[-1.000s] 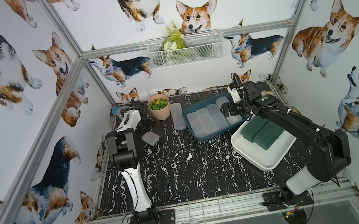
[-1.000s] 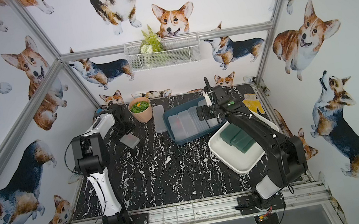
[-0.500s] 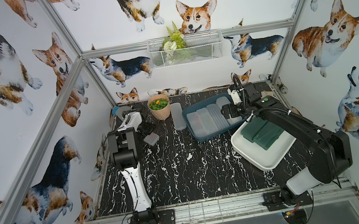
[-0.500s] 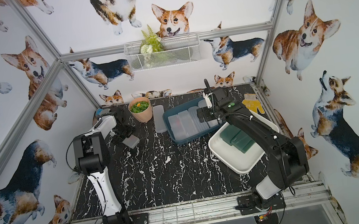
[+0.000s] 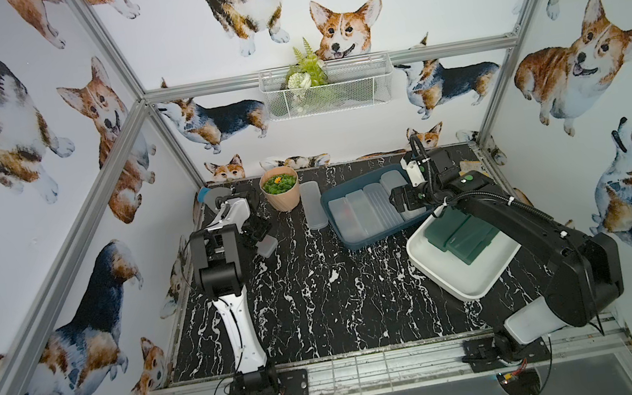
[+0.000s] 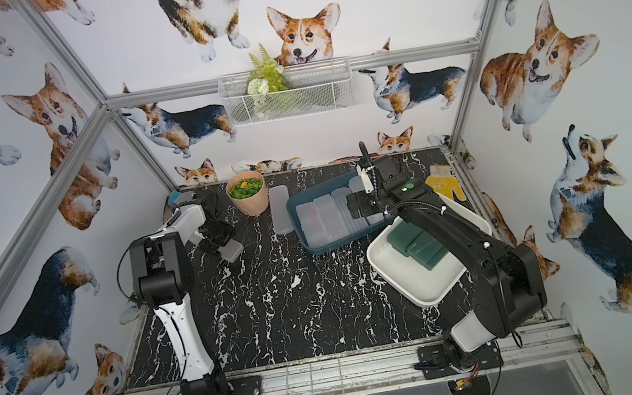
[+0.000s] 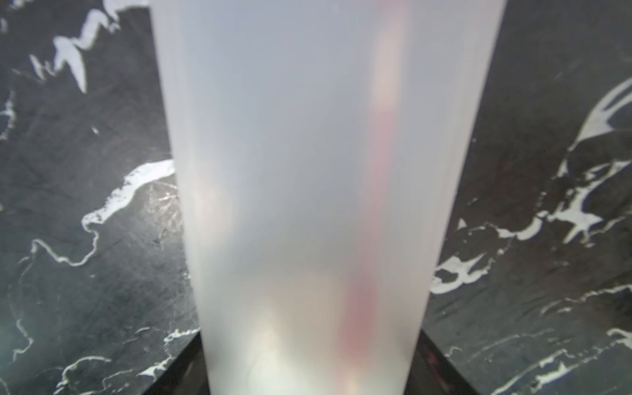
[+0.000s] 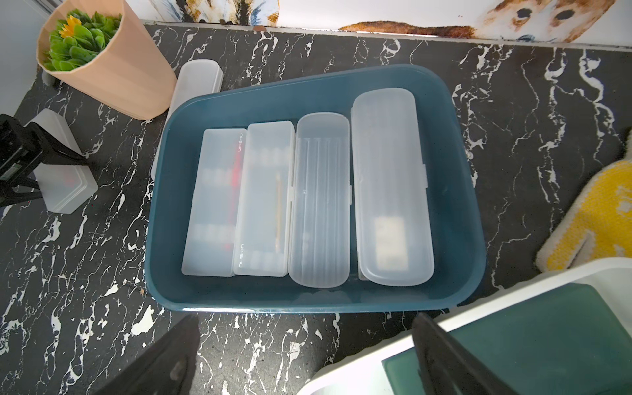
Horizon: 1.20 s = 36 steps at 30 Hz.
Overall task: Place the pencil cases by color into the storage box
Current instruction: Pick up the pencil case from the center of the board.
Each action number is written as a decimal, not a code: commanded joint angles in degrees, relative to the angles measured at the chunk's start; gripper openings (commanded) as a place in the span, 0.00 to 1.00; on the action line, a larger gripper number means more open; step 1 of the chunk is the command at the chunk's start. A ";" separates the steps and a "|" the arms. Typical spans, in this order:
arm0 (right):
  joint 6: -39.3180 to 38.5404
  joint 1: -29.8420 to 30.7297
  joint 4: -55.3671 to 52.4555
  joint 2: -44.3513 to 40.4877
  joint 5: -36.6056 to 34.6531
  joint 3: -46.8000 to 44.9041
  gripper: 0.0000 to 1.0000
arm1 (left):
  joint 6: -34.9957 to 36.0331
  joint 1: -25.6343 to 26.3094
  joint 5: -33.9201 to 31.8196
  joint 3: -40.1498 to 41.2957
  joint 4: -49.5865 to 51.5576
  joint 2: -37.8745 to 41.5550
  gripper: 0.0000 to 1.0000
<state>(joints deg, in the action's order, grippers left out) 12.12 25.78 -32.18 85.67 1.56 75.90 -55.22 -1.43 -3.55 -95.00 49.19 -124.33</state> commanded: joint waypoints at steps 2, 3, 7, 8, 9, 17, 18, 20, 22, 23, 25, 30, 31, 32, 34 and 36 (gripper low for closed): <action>0.27 0.00 -0.20 -0.07 -0.07 -0.05 0.98 | -0.10 -0.12 -1.87 0.52 1.29 1.81 0.64; 0.30 -0.01 0.02 0.02 0.02 -0.03 0.97 | 0.00 -0.06 -2.16 0.79 1.35 2.34 0.64; 0.38 0.04 0.64 0.29 0.35 0.13 0.97 | 0.47 -0.14 -2.68 2.15 1.27 4.99 0.64; 0.43 0.01 0.80 0.44 0.50 0.13 0.97 | 0.73 -0.12 -2.84 2.42 1.17 5.79 0.64; 0.38 -0.02 0.89 0.41 0.55 0.15 0.97 | 1.03 -0.08 -3.03 2.58 1.24 6.37 0.64; 0.00 -0.02 1.34 0.12 1.11 0.31 0.97 | 4.63 0.91 -6.67 0.35 4.42 11.39 0.63; -0.03 0.01 1.38 -0.08 1.14 0.31 0.97 | 5.07 1.34 -7.47 -0.27 4.98 12.00 0.63; 0.10 -0.03 1.58 -0.53 1.25 0.10 0.97 | 6.02 2.60 -8.84 -1.54 5.93 13.49 0.64; 0.45 -0.02 1.84 -0.88 1.34 -0.16 0.97 | 6.74 4.40 -10.23 -3.10 7.02 14.52 0.63; 0.55 -0.03 1.94 -1.15 1.34 -0.31 0.97 | 7.25 5.46 -10.74 -3.89 7.37 15.10 0.63; 0.67 -0.02 2.03 -1.41 1.30 -0.35 0.97 | 7.76 7.60 -11.47 -5.34 7.75 16.04 0.63; 0.67 0.02 1.86 -2.49 0.34 -0.16 0.97 | 8.72 13.88 -11.74 -9.43 8.91 16.01 0.63; 0.62 -0.10 1.73 -2.73 0.16 -0.13 0.97 | 8.73 15.21 -11.59 -10.43 9.22 15.67 0.63; 0.70 -0.20 1.52 -3.00 0.27 0.10 0.97 | 8.53 16.64 -11.27 -11.44 9.72 15.09 0.63; 0.78 -0.37 1.17 -3.79 0.54 0.67 0.97 | 7.58 19.31 -10.67 -12.93 10.65 13.91 0.63; 1.23 -0.59 0.49 -4.60 0.75 1.66 0.97 | 6.64 22.08 -9.69 -13.70 10.27 12.81 0.63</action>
<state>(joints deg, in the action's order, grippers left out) 12.38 25.45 -31.66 82.19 2.79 76.31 -47.18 18.39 -13.39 -107.59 57.34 -110.54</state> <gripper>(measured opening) 0.973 0.696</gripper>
